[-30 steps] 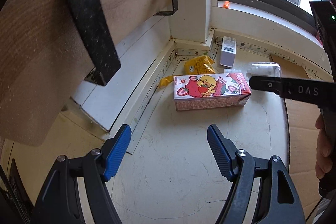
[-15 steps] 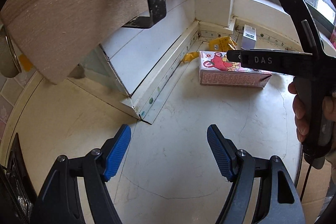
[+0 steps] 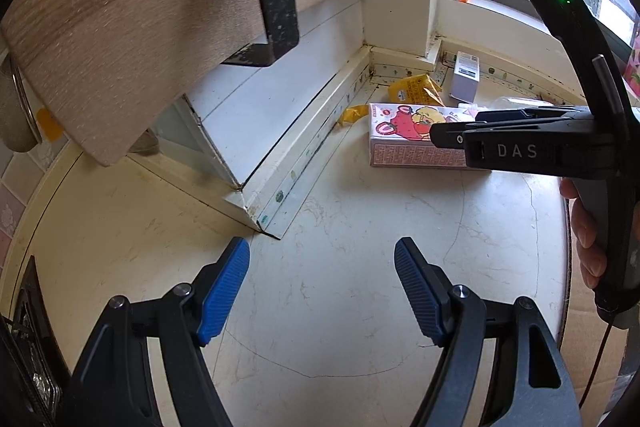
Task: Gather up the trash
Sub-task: 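Close the right tool on the red-and-white B.Duck drink carton and lift it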
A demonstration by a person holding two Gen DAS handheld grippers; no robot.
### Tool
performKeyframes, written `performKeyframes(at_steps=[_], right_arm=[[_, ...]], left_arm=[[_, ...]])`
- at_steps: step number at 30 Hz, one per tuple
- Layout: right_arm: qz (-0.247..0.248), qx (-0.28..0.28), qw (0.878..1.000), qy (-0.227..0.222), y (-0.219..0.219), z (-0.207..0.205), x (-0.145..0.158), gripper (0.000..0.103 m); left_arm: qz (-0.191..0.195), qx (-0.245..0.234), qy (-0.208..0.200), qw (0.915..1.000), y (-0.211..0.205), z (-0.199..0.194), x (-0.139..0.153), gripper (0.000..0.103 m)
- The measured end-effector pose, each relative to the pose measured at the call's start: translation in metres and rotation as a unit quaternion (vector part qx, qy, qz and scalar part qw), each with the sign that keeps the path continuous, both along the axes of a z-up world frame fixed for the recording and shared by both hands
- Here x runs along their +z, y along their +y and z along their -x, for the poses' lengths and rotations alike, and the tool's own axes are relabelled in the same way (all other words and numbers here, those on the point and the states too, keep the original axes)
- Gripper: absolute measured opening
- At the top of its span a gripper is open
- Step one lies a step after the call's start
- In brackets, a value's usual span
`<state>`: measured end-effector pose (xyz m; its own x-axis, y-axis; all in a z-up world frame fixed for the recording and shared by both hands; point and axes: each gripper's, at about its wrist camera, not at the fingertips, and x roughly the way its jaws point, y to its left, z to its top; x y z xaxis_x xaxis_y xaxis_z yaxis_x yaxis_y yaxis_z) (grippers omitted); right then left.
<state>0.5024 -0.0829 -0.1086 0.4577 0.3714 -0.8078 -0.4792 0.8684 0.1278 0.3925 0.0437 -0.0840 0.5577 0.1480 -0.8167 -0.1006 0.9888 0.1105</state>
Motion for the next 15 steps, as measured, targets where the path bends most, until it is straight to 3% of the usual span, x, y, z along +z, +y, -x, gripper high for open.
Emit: performKeyframes(at_steps=[7,15], right_arm=[[-0.029,-0.005,0.999,0.024,-0.016,-0.003,0.003,0.060],[-0.084,0.030,0.995,0.036,-0.019,0.016,0.053,0.060]], left_arm=[[-0.008,0.009,-0.032,0.9994,-0.011,0.006,0.022,0.073],[-0.032,-0.007,-0.077,0.9965,-0.029,0.018,0.075,0.073]])
